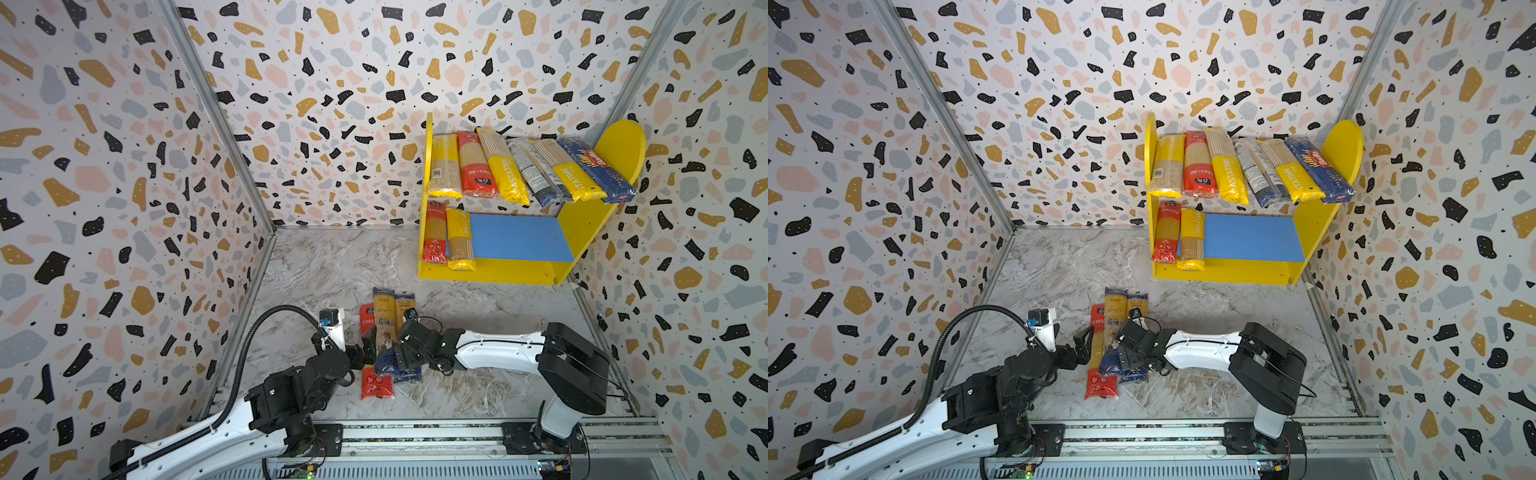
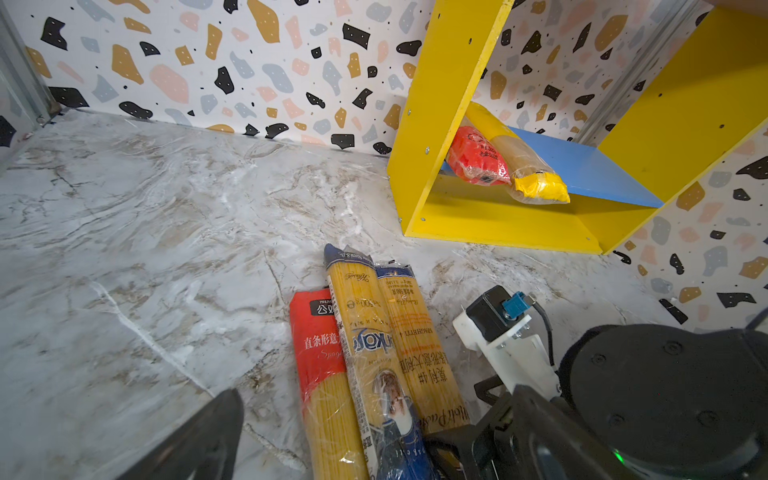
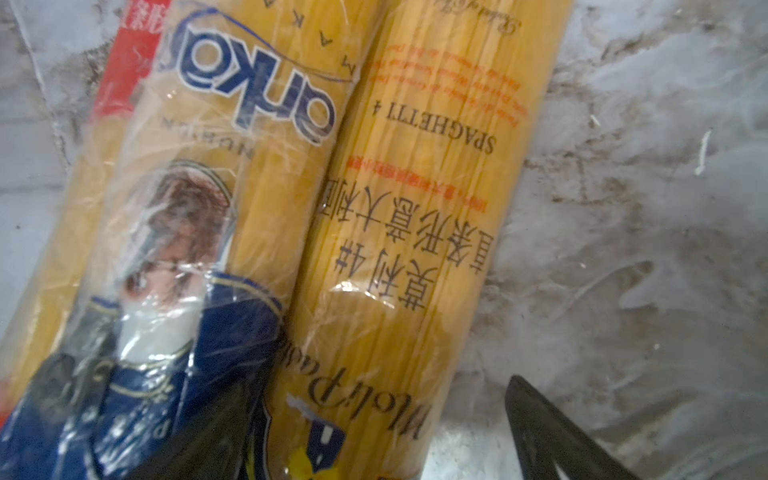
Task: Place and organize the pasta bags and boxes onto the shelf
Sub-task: 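Grasp the blue-labelled SPAGHETTI 4 bag with the right gripper and lift it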
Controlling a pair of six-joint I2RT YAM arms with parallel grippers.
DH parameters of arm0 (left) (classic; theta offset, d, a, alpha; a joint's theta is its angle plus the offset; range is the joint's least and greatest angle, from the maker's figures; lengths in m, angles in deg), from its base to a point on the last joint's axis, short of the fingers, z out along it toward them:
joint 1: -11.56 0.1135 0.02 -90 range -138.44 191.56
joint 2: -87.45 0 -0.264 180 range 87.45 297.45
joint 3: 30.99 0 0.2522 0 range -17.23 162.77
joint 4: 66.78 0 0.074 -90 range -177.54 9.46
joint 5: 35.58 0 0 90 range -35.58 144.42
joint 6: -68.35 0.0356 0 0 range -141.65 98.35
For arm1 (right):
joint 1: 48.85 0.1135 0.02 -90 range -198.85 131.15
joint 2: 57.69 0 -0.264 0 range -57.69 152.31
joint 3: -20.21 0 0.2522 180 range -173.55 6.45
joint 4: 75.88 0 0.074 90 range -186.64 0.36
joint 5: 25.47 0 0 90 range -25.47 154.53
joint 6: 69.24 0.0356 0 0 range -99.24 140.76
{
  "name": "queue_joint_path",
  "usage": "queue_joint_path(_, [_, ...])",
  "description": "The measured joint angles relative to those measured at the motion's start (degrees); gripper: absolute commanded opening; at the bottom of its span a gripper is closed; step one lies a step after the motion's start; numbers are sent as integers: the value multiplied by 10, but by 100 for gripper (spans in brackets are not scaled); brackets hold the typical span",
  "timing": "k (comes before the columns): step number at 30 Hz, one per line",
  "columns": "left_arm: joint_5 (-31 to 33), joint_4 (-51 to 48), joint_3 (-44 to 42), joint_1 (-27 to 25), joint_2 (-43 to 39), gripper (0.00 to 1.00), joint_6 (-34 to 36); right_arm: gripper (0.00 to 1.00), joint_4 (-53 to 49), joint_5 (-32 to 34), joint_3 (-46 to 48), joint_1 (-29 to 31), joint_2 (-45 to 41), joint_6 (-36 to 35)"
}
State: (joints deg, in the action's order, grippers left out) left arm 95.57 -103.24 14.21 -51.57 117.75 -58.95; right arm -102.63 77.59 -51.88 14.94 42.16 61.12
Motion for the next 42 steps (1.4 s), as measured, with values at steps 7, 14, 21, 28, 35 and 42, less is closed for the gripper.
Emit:
queue_joint_path(7, [4, -3, 0, 0, -14, 100, 2, 96, -36, 3, -57, 8, 61, 6])
queue_joint_path(14, [5, -3, 0, 0, -19, 100, 2, 97, -55, 22, -37, -1, 49, 21])
queue_joint_path(21, [5, -3, 0, 0, -11, 99, 5, 97, -74, 19, 27, -30, -6, 27])
queue_joint_path(28, [5, -3, 1, 0, -4, 100, 6, 79, -58, 15, 29, -31, -3, 20])
queue_joint_path(35, [5, -7, 2, 0, -6, 100, 6, 41, -25, 16, 30, -30, 5, 11])
queue_joint_path(42, [9, -15, 5, 0, -2, 100, 6, 29, 50, -24, 91, -50, -37, 1])
